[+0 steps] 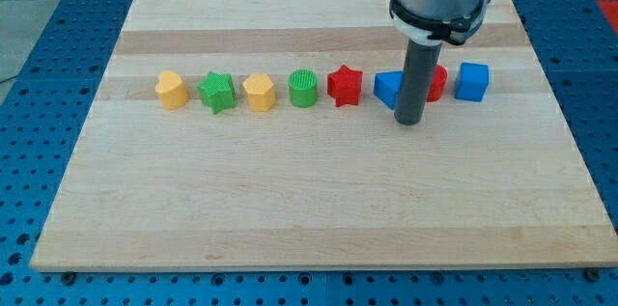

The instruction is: Push the blue cube towards the top center of the board

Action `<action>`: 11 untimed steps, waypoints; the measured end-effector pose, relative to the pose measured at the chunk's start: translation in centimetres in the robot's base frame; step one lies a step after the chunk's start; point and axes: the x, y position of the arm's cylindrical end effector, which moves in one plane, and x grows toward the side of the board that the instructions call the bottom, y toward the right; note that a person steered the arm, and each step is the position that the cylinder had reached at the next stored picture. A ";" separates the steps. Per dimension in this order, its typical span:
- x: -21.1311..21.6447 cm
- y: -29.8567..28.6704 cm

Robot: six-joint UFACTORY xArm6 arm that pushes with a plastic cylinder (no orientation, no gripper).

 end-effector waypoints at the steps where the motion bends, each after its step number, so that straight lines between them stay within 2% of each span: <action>1: 0.0 0.0; 2: 0.8 2.6; 4: 0.0 13.2; 5: -4.0 13.6; 7: -7.5 7.7; 8: -6.0 9.7; 9: -2.7 10.4; 10: -2.2 7.4; 11: -4.6 5.8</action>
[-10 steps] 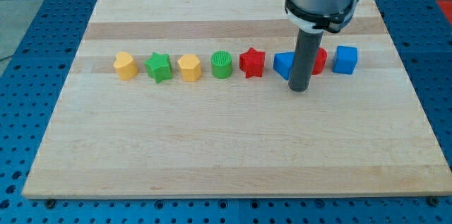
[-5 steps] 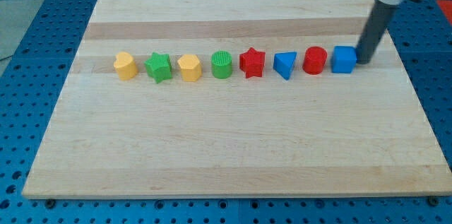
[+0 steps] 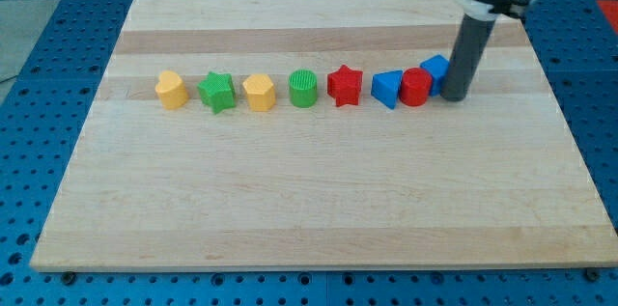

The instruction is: Push the blue cube towards the top center of the board

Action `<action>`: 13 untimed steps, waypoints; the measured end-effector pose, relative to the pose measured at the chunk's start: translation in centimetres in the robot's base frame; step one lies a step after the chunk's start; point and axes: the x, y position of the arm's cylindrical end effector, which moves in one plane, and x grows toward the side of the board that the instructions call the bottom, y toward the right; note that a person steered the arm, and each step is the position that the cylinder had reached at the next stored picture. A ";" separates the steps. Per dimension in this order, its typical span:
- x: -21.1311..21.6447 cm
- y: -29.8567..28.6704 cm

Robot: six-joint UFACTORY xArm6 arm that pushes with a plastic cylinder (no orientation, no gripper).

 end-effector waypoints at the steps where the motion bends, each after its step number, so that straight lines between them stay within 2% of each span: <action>1: -2.8 -0.4; 2: -5.4 -1.4; 4: -7.0 -1.5; 6: -11.9 -7.4; 7: -10.6 -1.6; 8: -5.3 3.7; 9: 0.6 3.5; 10: 2.9 1.6; 11: 1.6 -0.8; 13: -5.3 -4.2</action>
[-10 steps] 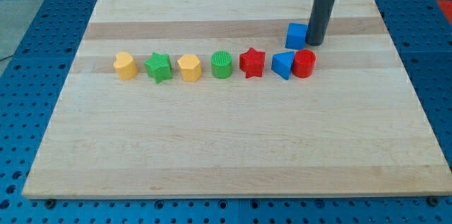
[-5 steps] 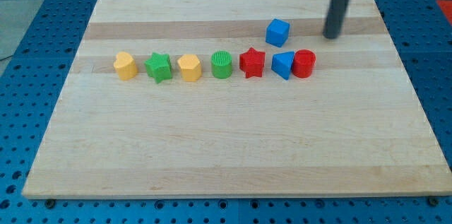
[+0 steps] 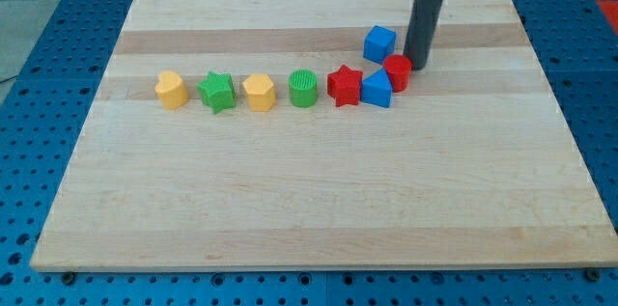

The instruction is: Push the blue cube towards the top center of the board

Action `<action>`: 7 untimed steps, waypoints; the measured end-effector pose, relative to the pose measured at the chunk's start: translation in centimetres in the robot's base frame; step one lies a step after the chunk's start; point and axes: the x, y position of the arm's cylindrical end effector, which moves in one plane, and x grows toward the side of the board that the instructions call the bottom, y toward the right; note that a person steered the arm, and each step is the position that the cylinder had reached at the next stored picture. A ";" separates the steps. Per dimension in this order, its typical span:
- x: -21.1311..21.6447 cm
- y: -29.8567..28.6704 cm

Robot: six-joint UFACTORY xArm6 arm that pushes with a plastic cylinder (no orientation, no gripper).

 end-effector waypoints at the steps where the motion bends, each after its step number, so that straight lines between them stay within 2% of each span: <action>1: -0.3 0.2; 4: -4.5 -10.2; 5: -4.3 -8.6; 7: 1.4 0.9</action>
